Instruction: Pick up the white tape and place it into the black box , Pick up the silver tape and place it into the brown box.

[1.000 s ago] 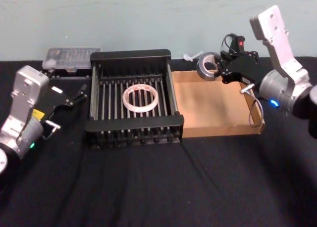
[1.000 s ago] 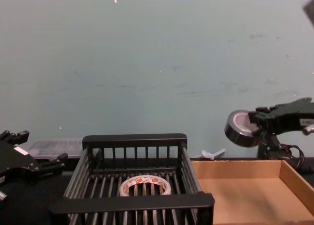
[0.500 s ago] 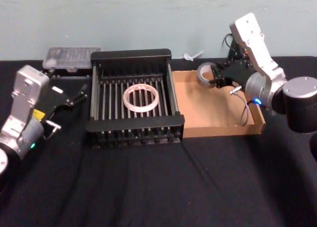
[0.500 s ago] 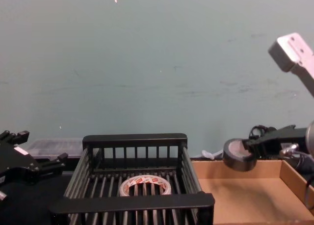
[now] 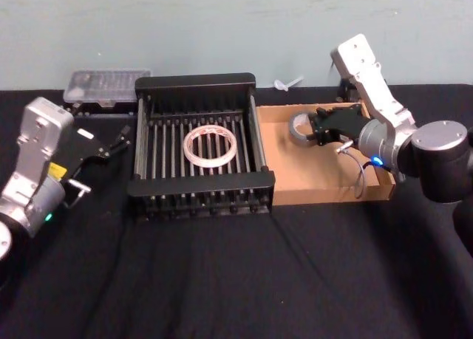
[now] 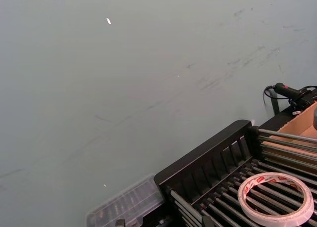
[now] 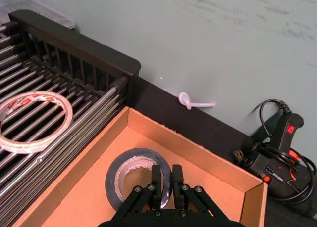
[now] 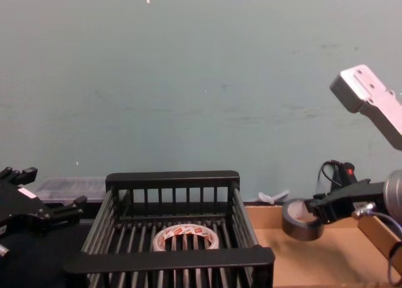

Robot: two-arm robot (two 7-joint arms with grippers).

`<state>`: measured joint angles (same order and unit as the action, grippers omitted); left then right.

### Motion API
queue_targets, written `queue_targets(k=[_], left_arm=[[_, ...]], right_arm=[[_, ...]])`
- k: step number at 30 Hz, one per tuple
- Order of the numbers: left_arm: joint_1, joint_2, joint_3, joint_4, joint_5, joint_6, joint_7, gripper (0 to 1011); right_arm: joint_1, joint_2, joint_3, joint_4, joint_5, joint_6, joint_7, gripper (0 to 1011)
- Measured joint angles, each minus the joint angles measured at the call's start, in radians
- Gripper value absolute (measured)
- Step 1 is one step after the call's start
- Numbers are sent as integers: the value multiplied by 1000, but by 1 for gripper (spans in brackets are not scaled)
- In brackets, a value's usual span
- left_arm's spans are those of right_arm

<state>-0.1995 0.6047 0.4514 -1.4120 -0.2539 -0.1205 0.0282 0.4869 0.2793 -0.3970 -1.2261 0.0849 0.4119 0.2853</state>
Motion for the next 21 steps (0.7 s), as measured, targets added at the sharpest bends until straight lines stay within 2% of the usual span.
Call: queue_targets(k=[13, 20, 21], left_arm=[[0, 0, 0, 0, 0, 0, 0, 1001], [0, 0, 0, 0, 0, 0, 0, 1001], [0, 0, 0, 0, 0, 0, 0, 1001]], right_arm=[[-1, 1, 0, -1, -3, 1, 2, 139], [-2, 1, 0, -2, -1, 0, 1, 342], [-2, 1, 1, -2, -1, 0, 0, 396]])
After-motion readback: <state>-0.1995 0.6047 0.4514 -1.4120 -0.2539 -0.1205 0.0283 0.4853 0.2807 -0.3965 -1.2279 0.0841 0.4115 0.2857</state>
